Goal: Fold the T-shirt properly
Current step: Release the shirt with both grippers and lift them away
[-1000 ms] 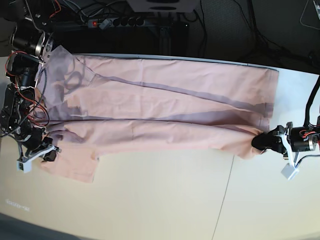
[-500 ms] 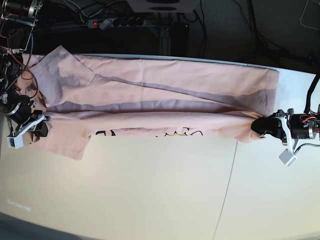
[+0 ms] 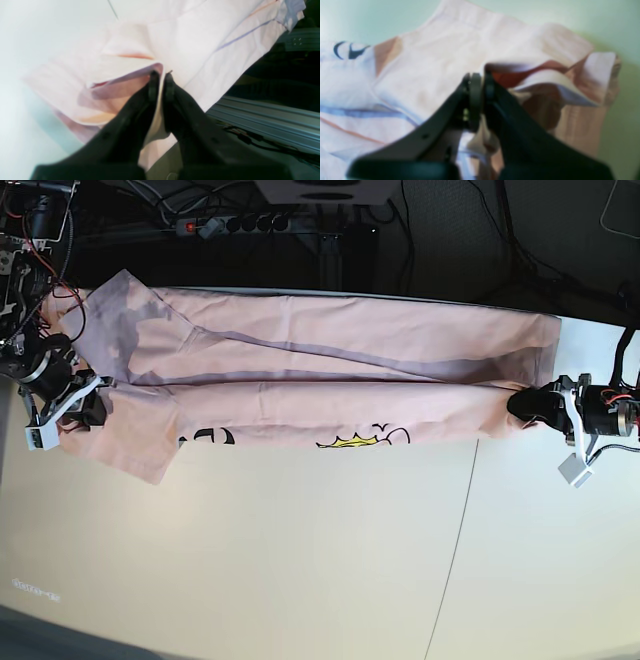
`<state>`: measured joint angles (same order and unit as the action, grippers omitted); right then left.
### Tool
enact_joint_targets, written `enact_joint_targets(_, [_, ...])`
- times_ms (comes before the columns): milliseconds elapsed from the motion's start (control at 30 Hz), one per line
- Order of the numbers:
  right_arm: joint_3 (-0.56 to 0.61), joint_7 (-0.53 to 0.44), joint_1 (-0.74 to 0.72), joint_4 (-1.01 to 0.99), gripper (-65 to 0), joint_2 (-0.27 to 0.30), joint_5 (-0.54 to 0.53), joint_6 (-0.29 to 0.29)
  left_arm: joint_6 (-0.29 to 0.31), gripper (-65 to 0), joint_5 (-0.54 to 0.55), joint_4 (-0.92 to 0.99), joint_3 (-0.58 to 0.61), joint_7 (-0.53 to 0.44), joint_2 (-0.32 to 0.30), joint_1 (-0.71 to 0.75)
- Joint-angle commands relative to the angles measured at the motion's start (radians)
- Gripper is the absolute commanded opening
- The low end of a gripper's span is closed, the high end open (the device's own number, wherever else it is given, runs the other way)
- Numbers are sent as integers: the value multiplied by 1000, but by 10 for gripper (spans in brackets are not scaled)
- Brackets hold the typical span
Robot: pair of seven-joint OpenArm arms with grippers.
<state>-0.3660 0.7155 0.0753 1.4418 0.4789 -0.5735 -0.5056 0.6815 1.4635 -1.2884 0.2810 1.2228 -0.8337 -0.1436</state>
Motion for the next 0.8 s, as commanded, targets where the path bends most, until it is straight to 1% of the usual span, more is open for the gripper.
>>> enact_joint_targets(0, [-10,-13,-8,17,-650,21,-10,-82,17,-650,20,-11,-13,-10,-25,-16])
enact_joint_targets(167, [-10,32,3,17,-650,16,-11,-80,17,-650,20,-11,-13,-11,-25,-17])
enact_joint_targets(500, [-10,33,84,16,-650,15,-11,-74,17,-650,11,-11,-13,-29,-25,-17])
enact_joint_targets(567, [-19,33,84,16,-650,1,-11,-74,17,-650,12,-11,-13,-30,-25,-17])
enact_joint_targets(667, [-45,32,83,16,-650,-32,-44,-74,17,-650,12,-11,-13,-29,-22,-16])
enact_joint_targets(733, [-55,33,83,16,-650,-55,-42,-75,17,-647,11,-11,-13,-29,-18,-17])
enact_joint_targets(767, [-57,33,84,16,-650,-68,-35,-75,17,-613,8,-11,-13,-29,-14,-17])
